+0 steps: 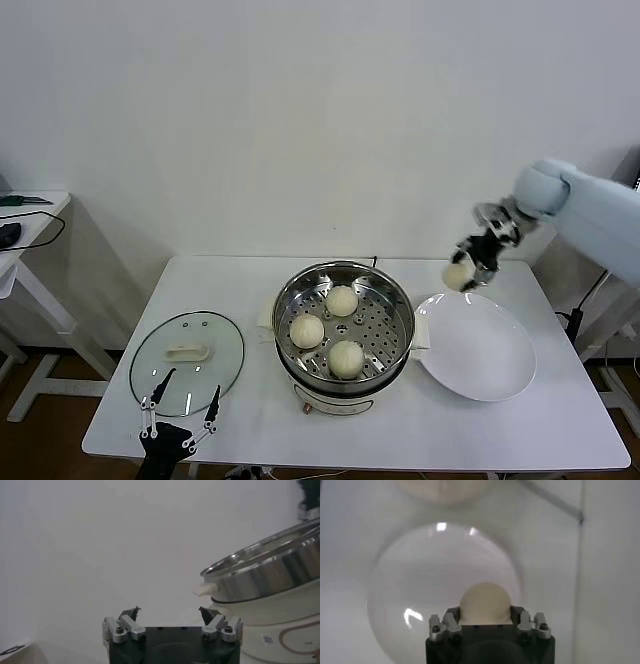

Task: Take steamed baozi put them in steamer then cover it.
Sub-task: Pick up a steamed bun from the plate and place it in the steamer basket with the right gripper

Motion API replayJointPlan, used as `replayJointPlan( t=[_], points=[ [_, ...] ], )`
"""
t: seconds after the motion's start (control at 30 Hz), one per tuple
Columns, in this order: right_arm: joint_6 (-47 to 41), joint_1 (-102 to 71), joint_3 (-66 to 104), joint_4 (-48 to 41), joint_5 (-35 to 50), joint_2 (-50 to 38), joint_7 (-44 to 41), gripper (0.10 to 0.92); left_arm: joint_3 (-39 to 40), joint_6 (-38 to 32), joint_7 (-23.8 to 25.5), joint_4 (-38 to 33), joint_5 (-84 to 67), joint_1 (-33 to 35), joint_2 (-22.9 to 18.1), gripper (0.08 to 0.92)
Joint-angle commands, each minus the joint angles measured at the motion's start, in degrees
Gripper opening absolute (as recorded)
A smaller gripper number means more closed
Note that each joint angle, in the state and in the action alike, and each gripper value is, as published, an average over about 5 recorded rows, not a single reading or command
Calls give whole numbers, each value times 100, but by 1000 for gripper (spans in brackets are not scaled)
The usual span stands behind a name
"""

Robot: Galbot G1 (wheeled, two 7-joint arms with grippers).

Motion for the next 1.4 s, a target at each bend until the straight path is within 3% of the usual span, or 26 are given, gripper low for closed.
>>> replayJointPlan(
  t=[0.03, 0.53, 1.4],
  points=[
    [-781, 1686, -1328, 1697, 1449, 808, 131, 656, 25, 12, -5, -12, 20, 8, 1, 823],
    [-1192, 909, -1873, 1874, 817, 1390, 917, 653, -58, -13, -39, -15, 0, 26, 9, 823],
    [-1247, 181, -1756, 1289, 384, 1622, 1265, 649, -92, -18, -66, 43, -21, -40, -3, 823]
  ],
)
